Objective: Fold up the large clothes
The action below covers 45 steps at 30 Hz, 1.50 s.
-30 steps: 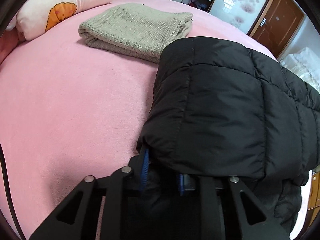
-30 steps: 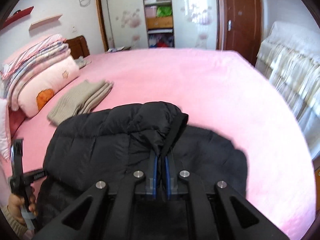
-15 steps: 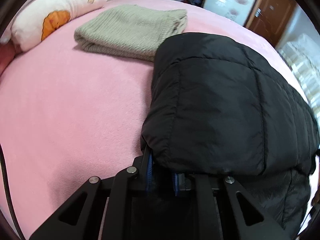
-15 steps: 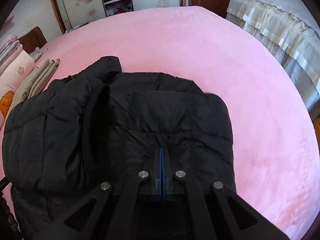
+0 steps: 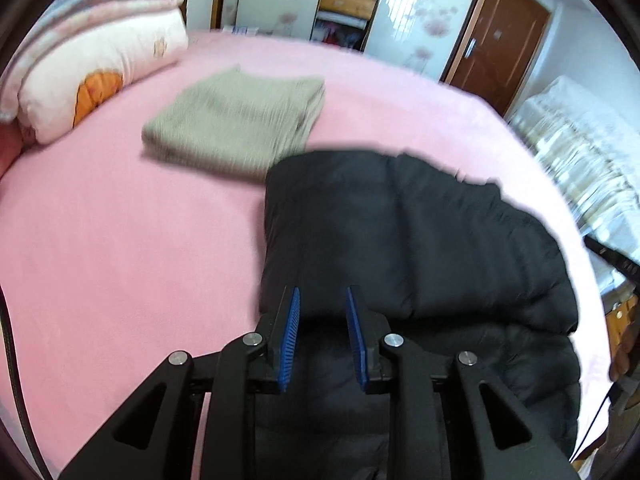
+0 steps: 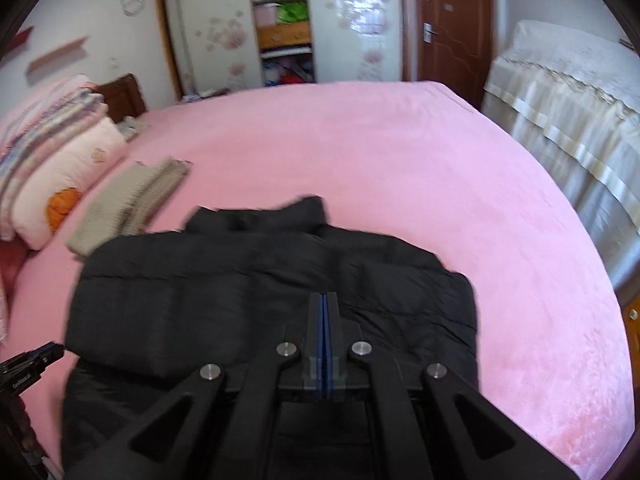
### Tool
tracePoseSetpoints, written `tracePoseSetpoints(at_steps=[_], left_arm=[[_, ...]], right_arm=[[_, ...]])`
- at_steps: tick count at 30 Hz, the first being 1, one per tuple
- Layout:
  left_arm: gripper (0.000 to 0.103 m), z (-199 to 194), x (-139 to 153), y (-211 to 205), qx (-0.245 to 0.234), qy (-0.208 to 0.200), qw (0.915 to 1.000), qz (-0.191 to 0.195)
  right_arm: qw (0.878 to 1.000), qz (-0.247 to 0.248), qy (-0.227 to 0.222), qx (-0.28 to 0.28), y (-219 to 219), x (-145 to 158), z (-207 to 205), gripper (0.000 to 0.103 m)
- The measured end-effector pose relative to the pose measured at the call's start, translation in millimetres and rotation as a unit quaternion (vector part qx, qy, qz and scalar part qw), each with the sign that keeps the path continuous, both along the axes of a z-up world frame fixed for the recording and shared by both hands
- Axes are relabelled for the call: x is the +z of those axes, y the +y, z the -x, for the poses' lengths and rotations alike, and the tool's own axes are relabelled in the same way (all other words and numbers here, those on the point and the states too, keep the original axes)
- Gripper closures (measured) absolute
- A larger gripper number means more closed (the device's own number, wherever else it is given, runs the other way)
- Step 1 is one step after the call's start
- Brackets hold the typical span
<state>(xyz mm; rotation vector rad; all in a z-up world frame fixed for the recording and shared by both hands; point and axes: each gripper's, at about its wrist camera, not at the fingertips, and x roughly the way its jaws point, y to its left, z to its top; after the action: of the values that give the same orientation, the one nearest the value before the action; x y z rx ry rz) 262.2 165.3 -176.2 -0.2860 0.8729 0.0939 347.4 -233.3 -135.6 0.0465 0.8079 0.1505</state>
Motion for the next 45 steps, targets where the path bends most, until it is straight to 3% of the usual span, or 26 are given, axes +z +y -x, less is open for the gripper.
tracePoseSetpoints(at_steps=[4,8,11,15,19,21,24,29,34,45], left_arm=[[0.080,-31.2,15.4,-2.0,0.007,-0.032,0.9989,-0.032],[0.080,-79.5,1.1,-16.9,-0.013,-0.017,0.9981,-0.058],[0.081,-113.6,-19.0,-37.6,-0.037,0.008,0.9980,-0.050],[0.085,-135.2,-41.3,-58.7,-0.055,0.029,0.9977,-0.028],[0.085,-146.1,-63.7,-67.1,-0.060,0.050,0.9966,-0.025],[0.084,-146.0,-68.0,-66.8,-0.071,0.051,0.9959,-0.022],[0.084,-144.3,-73.2,-65.4,-0.084,0.056,0.9938,-0.049],[0.084,-138.4,-79.9,-57.6,-0.092,0.062,0.9903,-0.084],[0.084,-134.3,-87.6,-55.6,-0.101,0.065,0.9872,-0.106],[0.084,-134.2,-98.4,-60.3,-0.098,0.069,0.9844,-0.128]], right_arm=[[0.999,-0.017,0.002,0.048,38.2,8.8,-5.0,0.102],[0.995,-0.031,0.021,0.098,87.5,3.6,-18.3,0.102],[0.990,-0.032,0.042,0.134,122.0,-8.8,-30.7,0.102],[0.986,0.009,0.062,0.155,140.5,-35.6,-46.2,0.102],[0.990,0.027,0.089,0.103,108.1,-67.6,-68.7,0.102],[0.993,0.004,0.095,0.075,73.8,-76.9,-76.7,0.103],[0.996,-0.008,0.093,0.010,23.2,-81.7,-80.2,0.103],[0.995,-0.012,0.091,-0.036,-21.2,-88.6,-72.9,0.103],[0.993,-0.025,0.110,-0.038,-32.2,-110.9,-64.2,0.103],[0.993,0.009,0.114,-0.034,-22.1,-124.7,-60.9,0.103]])
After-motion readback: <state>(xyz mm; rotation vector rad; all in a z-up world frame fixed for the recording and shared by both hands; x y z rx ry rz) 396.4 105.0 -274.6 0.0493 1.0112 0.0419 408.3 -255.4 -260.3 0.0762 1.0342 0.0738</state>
